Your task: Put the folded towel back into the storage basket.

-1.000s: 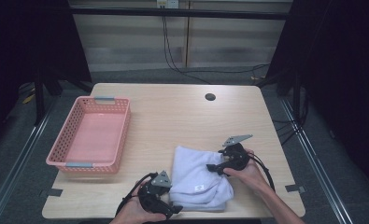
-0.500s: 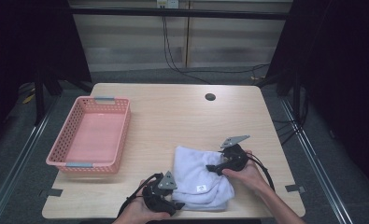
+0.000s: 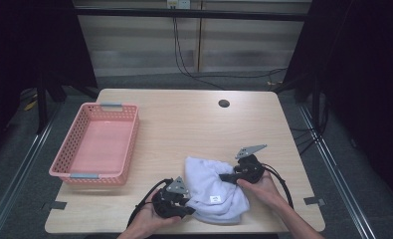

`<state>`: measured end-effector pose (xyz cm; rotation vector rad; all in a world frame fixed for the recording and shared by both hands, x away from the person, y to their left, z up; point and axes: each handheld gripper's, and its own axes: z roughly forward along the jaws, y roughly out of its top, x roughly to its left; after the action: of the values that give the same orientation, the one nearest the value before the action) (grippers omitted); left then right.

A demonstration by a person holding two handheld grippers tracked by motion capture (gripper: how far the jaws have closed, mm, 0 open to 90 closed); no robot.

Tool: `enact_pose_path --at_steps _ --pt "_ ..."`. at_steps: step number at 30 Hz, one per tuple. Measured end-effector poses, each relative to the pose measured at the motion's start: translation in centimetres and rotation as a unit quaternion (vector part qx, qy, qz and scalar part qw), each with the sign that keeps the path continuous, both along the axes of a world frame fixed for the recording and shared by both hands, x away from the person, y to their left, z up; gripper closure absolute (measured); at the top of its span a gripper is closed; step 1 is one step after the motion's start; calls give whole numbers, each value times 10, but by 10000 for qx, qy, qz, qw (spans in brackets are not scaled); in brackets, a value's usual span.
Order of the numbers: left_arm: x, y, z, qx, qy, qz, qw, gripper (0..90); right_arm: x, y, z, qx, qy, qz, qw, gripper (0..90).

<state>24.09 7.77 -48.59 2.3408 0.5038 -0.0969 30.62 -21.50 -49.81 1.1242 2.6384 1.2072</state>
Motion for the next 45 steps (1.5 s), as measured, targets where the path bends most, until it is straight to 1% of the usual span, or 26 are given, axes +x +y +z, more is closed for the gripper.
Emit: enact_pose_path --at_steps 1,3,4,5,6,7,9,12,14,15,17,19,20,21,23,27,28,29,31,34,35,36,38,39,40,45 --pt "1 1 1 -148 29 31 9999 683 2 -1 0 37 53 -4 10000 657" --pt "2 4 6 -220 37 60 9997 683 6 -4 -1 201 170 -80 9996 666" --pt "3 5 8 -249 35 192 9995 683 8 -5 0 210 166 -113 9996 669" --pt "4 7 10 -342 97 180 9992 684 9 -5 1 186 146 -137 9996 671" --pt "5 8 11 -345 72 207 9992 685 9 -5 2 187 139 -141 9996 674" --pt "5 8 13 -410 58 243 9988 685 9 -5 4 185 107 -173 9996 675" --pt "5 11 17 -516 64 229 9984 685 9 -5 8 163 87 -186 9997 675" --pt "4 14 24 -610 -10 300 9977 684 12 -5 17 248 21 -194 9995 675" --pt "5 16 27 -712 35 387 9967 685 14 -3 23 298 -41 -179 9994 676" --pt "6 18 29 -697 -12 393 9968 686 15 -2 26 312 -72 -173 9993 676" --pt "7 22 33 -783 -39 398 9961 686 19 0 29 366 -68 -158 9992 676" --pt "9 26 38 -816 -104 459 9956 686 22 3 33 405 -94 -125 9991 676" --pt "11 28 41 -853 -123 480 9951 686 24 4 36 424 -126 -109 9990 676" --pt "12 31 43 -953 -89 486 9942 687 26 6 38 472 -143 -109 9987 676" --pt "13 33 47 -939 -178 506 9941 687 29 8 42 499 -179 -75 9986 677" --pt "15 36 55 -990 -268 554 9932 687 36 12 51 526 -255 -36 9983 676" --pt "17 38 58 -1019 -300 573 9927 687 38 13 53 538 -253 -34 9982 676" --pt "19 39 60 -1075 -292 598 9920 687 40 13 56 598 -280 -46 9978 676" --pt "23 42 65 -1114 -347 635 9911 687 44 14 61 631 -305 -55 9975 676" --pt "28 49 72 -1192 -399 694 9896 685 51 18 71 634 -350 -31 9974 676" --pt "29 51 73 -1246 -434 721 9886 684 53 20 74 641 -361 -26 9973 676" --pt "30 53 74 -1289 -442 702 9882 684 55 21 77 654 -378 -14 9971 676" --pt "32 58 77 -1332 -460 783 9869 685 59 26 83 653 -420 33 9970 676" --pt "33 59 79 -1344 -457 798 9867 685 61 28 86 642 -445 38 9969 676" --pt "34 61 81 -1304 -509 824 9867 686 63 30 88 642 -460 55 9969 676" --pt "38 73 94 -1315 -617 935 9850 687 72 42 97 647 -491 56 9967 676"
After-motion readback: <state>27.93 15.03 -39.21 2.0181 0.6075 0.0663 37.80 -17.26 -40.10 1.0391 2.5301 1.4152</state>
